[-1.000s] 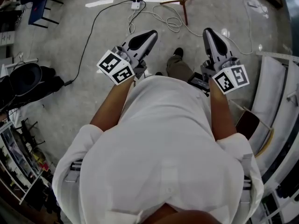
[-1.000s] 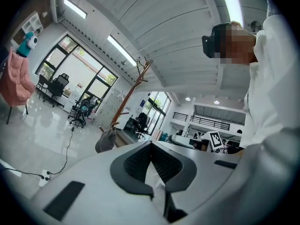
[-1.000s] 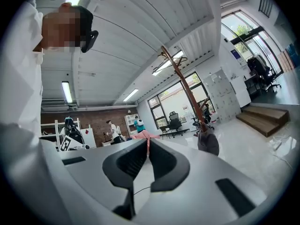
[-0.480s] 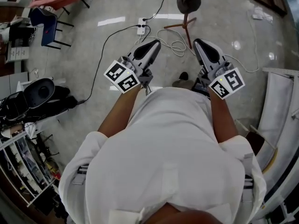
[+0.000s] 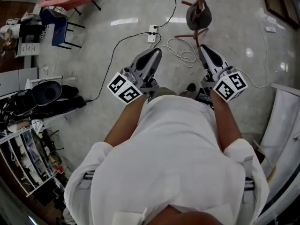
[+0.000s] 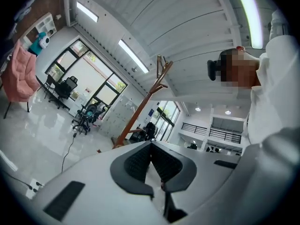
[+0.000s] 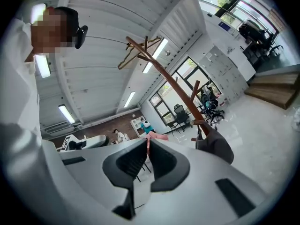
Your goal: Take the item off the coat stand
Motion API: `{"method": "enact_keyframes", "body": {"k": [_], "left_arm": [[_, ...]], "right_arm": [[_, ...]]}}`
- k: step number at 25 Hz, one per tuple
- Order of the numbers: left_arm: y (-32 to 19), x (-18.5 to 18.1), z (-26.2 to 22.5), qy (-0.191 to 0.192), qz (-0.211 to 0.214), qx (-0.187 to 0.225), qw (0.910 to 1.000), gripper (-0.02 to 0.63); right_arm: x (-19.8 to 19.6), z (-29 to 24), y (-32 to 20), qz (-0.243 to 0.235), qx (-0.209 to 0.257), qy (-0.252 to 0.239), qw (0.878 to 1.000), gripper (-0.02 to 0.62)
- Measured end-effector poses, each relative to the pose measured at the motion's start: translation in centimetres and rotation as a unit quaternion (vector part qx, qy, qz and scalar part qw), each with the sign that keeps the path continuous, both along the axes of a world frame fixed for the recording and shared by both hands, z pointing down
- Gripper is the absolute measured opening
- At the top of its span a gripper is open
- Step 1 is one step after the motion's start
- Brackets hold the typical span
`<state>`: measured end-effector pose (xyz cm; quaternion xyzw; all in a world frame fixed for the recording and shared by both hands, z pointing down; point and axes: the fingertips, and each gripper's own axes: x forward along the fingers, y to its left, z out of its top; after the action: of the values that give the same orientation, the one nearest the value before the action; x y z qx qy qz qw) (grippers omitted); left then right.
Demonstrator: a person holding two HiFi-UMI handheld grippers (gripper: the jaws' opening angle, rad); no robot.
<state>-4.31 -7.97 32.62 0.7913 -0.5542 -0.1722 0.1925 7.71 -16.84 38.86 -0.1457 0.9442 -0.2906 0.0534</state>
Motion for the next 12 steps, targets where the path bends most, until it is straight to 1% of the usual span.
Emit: {"method": "enact_keyframes", "body": {"k": [3, 8, 10, 12], "left_arm": [[-1.5, -1.5, 0.0, -0.007, 0.007, 0.003, 0.9999, 0.014], [-3.9, -6.2, 2.3, -0.005, 0.03, -0.008, 0.9995, 0.014], [-5.3, -8.1, 3.3, -0.003, 0.04, -0.017, 0.9991, 0.014], [-7.5, -10.4, 3.9, 0.005, 0.049, -0.027, 0.9984, 0.014]], "right_arm": [[-1.5, 0.7, -1.2, 0.009, -0.01, -0.002, 1.0, 0.026], [-5.8, 2.5, -2.6, 0.016, -0.009, 0.015, 1.0, 0.026], [-7.2, 2.4, -3.9, 0.034, -0.003, 0.019, 0.999, 0.026], [-8.5, 1.9, -5.8, 0.061, 0.009, 0.031, 0.998, 0.026]]}}
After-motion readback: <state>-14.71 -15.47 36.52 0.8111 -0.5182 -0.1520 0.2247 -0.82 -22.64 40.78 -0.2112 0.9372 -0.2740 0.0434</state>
